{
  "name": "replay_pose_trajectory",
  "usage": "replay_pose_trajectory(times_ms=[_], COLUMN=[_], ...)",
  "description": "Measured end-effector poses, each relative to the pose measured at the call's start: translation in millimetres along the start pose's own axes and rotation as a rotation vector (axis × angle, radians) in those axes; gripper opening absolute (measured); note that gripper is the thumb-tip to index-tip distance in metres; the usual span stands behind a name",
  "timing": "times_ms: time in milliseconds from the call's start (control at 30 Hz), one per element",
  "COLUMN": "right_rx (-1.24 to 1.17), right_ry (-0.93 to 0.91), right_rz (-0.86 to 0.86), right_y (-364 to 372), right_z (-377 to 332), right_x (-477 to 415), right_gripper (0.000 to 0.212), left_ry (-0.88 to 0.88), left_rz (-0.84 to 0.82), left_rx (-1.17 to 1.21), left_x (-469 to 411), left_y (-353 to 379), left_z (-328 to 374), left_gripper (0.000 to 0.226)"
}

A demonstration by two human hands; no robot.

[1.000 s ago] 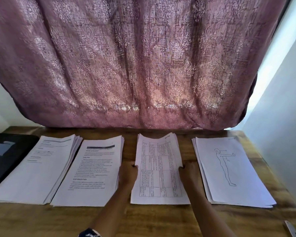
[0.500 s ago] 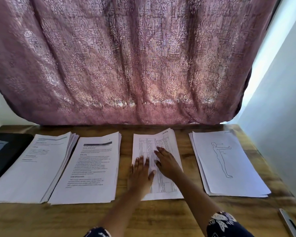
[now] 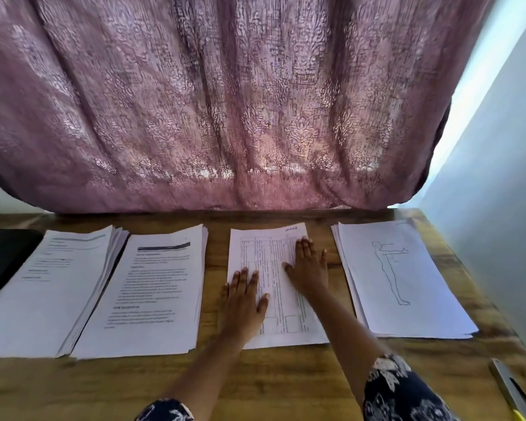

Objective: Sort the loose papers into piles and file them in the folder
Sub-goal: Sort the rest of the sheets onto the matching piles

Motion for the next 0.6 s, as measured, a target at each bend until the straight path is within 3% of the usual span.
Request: replay_pose_trajectory(times_ms=[167, 300, 467, 600], right_rx=[-0.015, -0.129, -0.324, -0.331], right_ry=[-0.109, -0.128, 0.063, 0.203], right_rz=[-0.023, 0.156, 0.334, 0.259], right_y=[-3, -53, -101, -99], right_z=[29, 77, 182, 248], right_x=[74, 87, 63, 49], right_gripper=[0.062, 0.050, 0.037, 0.044], left_ry=[-0.041, -0.096, 0.062, 0.107], left_rz=[-0.121, -0.109, 0.094, 0.098], left_rx=[-0.019, -0.072, 0.044, 0.329], left_x=[-17, -26, -47, -62], left_y=[-25, -38, -44, -12], left_z=[7, 22, 111, 189], left_gripper=[0.062, 0.058, 0.053, 0.049])
Point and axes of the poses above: each hand's wrist, its own x-axis away from the middle knuckle, its own y-axis out of the palm, z = x × y, the point moved 8 cm from there along -x, towards the middle knuckle, and after that the axes turned 11 degrees about y, right-handed, at the moved point
